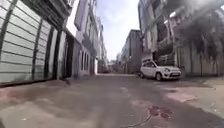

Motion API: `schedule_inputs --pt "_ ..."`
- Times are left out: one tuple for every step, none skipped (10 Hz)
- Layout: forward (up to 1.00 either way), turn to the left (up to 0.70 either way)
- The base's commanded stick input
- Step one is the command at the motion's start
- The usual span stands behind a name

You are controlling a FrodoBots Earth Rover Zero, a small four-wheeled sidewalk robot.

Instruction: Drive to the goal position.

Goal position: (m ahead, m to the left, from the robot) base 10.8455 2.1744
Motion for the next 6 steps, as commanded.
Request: schedule_inputs --pt "1.0 0.06" --pt "1.0 0.06" --pt "1.0 -0.18" --pt "1.0 -0.34" --pt "1.0 -0.34" --pt "1.0 -0.02"
